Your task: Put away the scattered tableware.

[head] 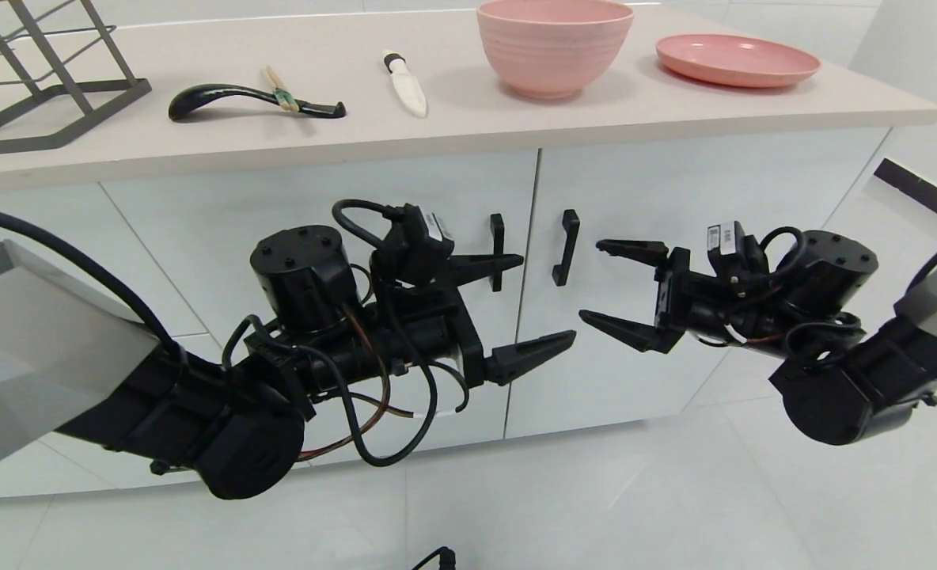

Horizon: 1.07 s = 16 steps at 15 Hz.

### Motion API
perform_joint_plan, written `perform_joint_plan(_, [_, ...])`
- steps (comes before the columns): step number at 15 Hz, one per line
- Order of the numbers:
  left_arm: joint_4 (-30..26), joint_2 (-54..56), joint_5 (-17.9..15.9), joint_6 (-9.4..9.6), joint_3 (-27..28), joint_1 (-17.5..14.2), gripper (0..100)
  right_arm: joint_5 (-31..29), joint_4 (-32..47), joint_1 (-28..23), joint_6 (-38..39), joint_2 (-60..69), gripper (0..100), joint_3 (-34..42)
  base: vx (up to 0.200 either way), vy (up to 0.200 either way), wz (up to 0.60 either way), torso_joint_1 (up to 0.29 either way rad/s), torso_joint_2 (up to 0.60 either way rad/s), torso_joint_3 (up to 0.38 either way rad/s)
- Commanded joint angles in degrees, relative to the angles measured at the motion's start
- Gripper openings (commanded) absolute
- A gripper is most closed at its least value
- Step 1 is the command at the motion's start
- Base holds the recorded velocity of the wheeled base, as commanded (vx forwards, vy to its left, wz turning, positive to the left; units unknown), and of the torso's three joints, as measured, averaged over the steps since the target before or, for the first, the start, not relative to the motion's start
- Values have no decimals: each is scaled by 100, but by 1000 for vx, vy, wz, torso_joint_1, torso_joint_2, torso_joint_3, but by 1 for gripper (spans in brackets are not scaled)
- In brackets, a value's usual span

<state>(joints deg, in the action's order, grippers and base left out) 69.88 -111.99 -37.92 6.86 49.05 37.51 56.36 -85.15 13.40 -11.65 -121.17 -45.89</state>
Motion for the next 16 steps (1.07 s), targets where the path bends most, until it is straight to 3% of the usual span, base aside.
perform_joint_plan(1, [0,-86,-224,175,-72,-7,100,7,-1,58,5,-407,100,-386,0,0,0,0,0,0])
perform_joint_plan(2, [-9,-77,-532,333,-115,-16,100,16,-10,75,14,-504,100,-562,0,0,0,0,0,0])
perform_joint_plan(3, [0,-68,-567,360,-115,-16,100,24,-28,84,14,-539,100,-597,0,0,0,0,0,0])
perform_joint_plan(11, [44,204,-532,351,-28,-279,100,200,-54,576,32,-521,100,-799,0,0,0,0,0,0])
perform_joint_plan(16, [61,160,-514,298,210,-358,100,314,-81,611,102,-495,100,-966,0,0,0,0,0,0])
